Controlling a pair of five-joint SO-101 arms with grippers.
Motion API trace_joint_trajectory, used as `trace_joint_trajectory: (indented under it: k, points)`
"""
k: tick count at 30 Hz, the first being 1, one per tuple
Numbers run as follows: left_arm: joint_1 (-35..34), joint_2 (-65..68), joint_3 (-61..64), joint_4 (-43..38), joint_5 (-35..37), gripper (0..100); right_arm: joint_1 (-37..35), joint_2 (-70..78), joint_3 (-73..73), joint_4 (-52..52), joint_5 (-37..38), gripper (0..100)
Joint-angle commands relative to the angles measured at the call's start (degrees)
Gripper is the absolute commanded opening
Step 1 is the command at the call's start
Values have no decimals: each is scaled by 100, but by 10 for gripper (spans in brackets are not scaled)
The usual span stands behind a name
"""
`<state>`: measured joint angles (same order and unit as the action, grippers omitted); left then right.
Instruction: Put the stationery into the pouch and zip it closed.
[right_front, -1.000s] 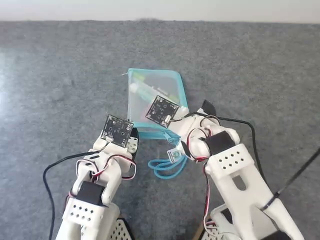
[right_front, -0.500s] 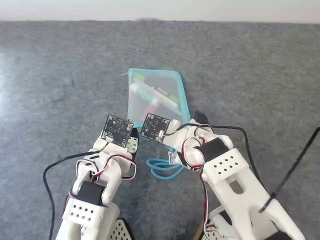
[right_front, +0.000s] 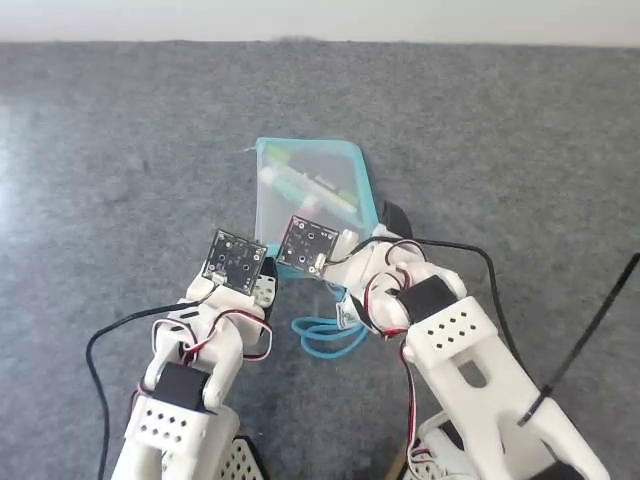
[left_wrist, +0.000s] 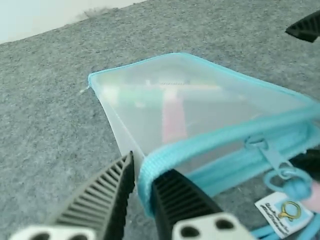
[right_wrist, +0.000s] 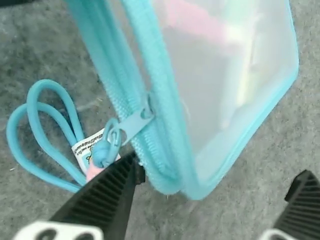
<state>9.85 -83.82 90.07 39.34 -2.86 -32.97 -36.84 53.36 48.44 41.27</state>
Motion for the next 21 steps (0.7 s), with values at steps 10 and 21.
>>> trace_joint_trajectory:
  k: [10,21]
  points:
    - [44,-53,-347,44,-35,10,-75,971,-1222,-189,-360,288]
    - [132,-88,-391,35,-35,22,189,1024,-1943,-101,-1503,4]
